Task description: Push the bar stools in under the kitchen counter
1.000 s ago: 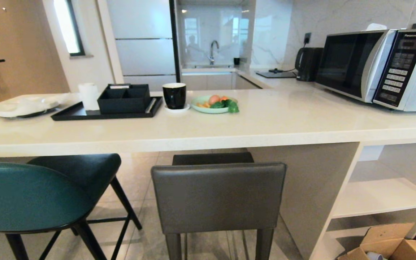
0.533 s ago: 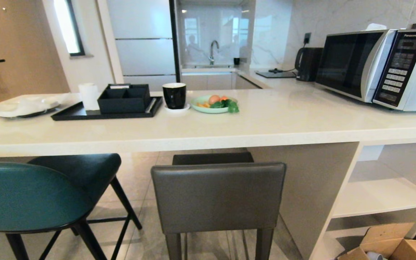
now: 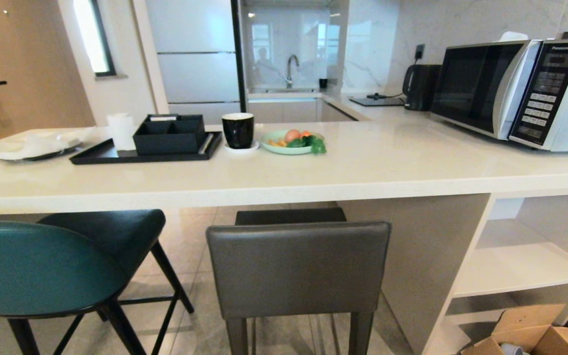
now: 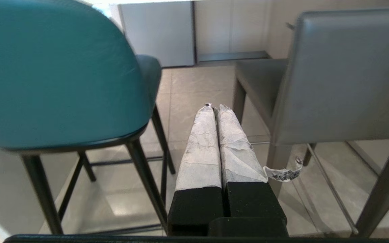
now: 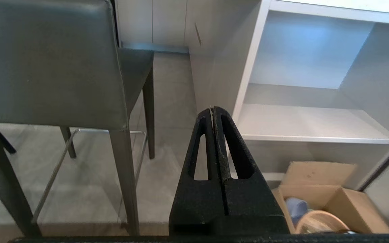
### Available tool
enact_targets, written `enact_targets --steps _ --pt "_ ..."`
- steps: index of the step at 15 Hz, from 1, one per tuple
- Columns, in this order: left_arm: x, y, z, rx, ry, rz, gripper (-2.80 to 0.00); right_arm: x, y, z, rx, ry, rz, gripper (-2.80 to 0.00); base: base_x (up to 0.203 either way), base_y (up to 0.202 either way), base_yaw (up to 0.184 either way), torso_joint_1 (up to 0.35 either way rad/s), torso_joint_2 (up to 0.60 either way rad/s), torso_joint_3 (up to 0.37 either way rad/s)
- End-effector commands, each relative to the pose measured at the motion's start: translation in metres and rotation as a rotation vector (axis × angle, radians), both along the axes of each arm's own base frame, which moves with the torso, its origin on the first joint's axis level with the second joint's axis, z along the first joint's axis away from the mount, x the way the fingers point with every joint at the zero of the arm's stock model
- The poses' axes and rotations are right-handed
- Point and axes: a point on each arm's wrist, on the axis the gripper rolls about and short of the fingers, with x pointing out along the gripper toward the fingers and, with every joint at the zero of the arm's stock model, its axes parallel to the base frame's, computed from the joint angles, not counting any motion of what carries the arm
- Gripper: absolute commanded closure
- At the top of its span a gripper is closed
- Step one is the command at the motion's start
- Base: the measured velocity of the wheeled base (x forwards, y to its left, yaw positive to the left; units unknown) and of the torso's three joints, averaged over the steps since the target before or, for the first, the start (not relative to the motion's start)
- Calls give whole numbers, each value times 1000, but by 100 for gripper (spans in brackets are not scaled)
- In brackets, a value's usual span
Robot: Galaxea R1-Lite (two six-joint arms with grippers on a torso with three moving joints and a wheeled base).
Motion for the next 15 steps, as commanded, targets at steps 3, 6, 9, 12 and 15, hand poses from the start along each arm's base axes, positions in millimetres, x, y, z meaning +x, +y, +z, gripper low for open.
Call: enact_targets --steps 3,6,9,12,15 --pt "0 0 -2 34 12 2 0 4 0 -11 14 30 -2 0 0 0 0 0 0 0" --pt "0 1 -5 -38 60 33 0 4 0 -11 29 31 -11 0 0 0 0 0 0 0" --pt "0 1 -5 -37 60 33 0 4 -1 -10 45 28 -19 0 0 0 0 0 0 0" --pt "0 1 -5 -44 57 33 0 4 -1 -10 43 29 -21 0 0 0 0 0 0 0" --pt "0 1 -5 -45 57 33 0 4 -1 -11 44 31 -20 0 0 0 0 0 0 0"
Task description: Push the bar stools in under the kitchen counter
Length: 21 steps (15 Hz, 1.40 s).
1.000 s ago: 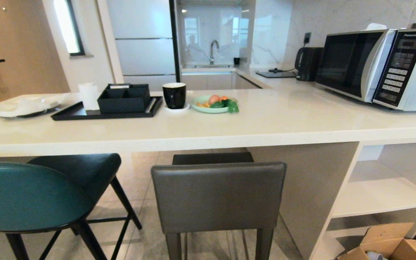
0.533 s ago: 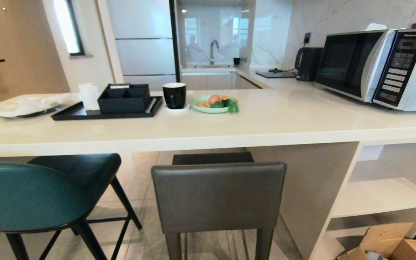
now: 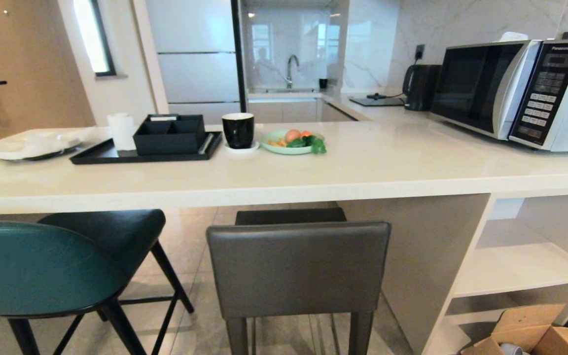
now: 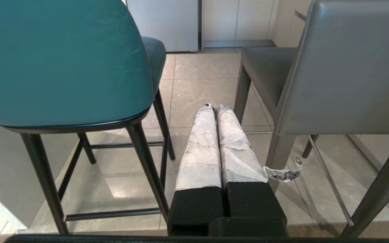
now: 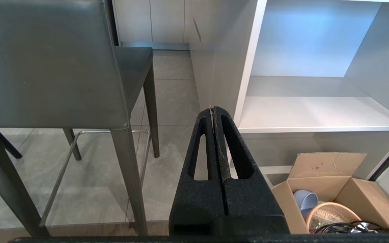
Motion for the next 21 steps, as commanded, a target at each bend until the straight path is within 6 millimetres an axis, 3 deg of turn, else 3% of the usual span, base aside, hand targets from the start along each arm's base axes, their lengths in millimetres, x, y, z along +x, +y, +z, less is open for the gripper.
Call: enact_targets --steps 1,9,21 --pt "0 0 0 -13 -2 -1 0 0 0 0 -2 4 1 0 0 0 0 0 0 0" --pt "0 0 1 -15 -9 0 0 0 0 0 0 2 -1 0 -9 0 0 1 0 0" --pt "0 0 1 -15 -9 0 0 0 0 0 1 4 1 0 -194 0 -2 3 3 1"
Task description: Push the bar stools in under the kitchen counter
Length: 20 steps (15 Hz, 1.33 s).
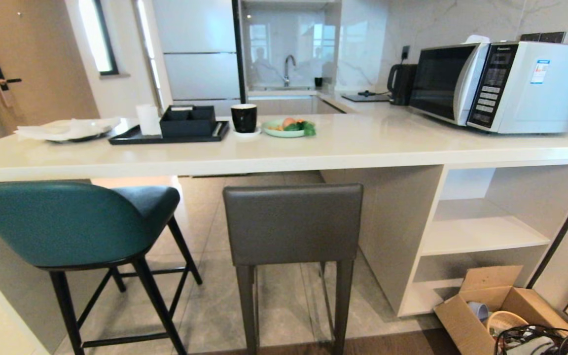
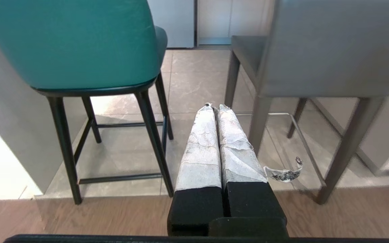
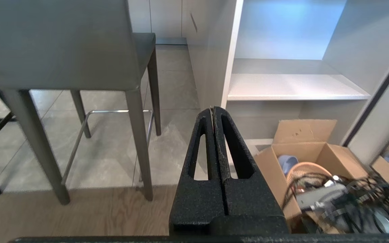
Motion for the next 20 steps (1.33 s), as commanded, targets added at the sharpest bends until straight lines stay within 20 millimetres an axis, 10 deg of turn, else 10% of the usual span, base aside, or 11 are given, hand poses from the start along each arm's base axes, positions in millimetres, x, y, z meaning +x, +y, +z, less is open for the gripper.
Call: enact_targets --steps 1,11,20 --pt "0 0 0 0 2 0 0 0 0 0 2 2 -1 0 -139 0 0 -2 4 6" --pt "0 0 0 0 2 -1 0 0 0 0 -1 2 1 0 -6 9 0 0 1 0" --pt "0 0 0 -2 2 -1 0 0 0 0 10 2 -2 0 0 193 1 4 2 5"
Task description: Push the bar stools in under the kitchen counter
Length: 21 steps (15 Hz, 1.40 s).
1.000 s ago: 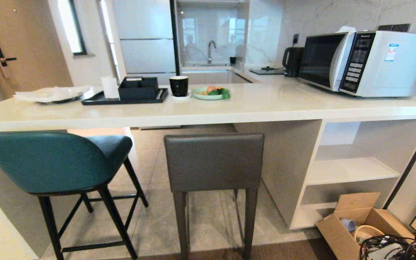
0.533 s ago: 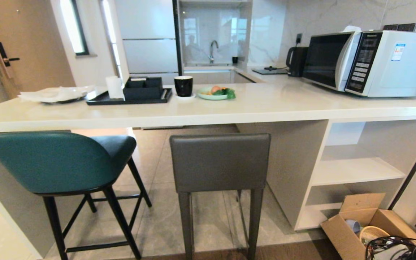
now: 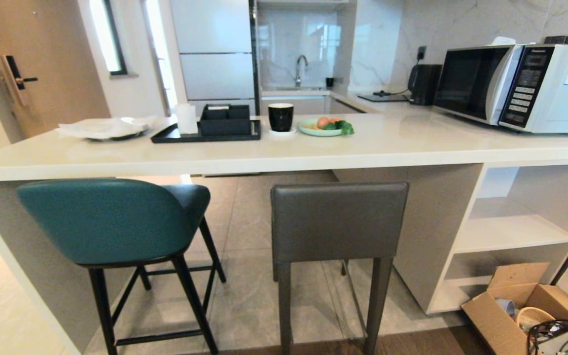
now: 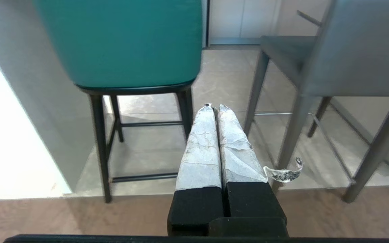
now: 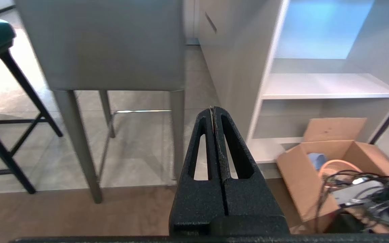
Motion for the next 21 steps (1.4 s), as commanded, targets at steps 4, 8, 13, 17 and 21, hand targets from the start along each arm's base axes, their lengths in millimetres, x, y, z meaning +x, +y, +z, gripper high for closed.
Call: enact_targets --steps 4,8,13,17,21 --pt "0 0 0 -1 2 0 0 0 0 0 4 2 -1 0 0 199 -3 -1 3 4" --pt "0 0 0 -1 2 0 0 0 0 0 19 0 -6 0 0 185 -2 -1 4 0" --pt "0 0 0 -1 2 0 0 0 0 0 35 0 -14 0 0 21 0 0 1 1" --pt "0 0 0 -1 2 0 0 0 0 0 36 -1 -14 0 0 0 0 0 0 0" --pt "0 0 0 -1 2 2 0 0 0 0 37 -1 -15 0 0 0 0 0 0 0"
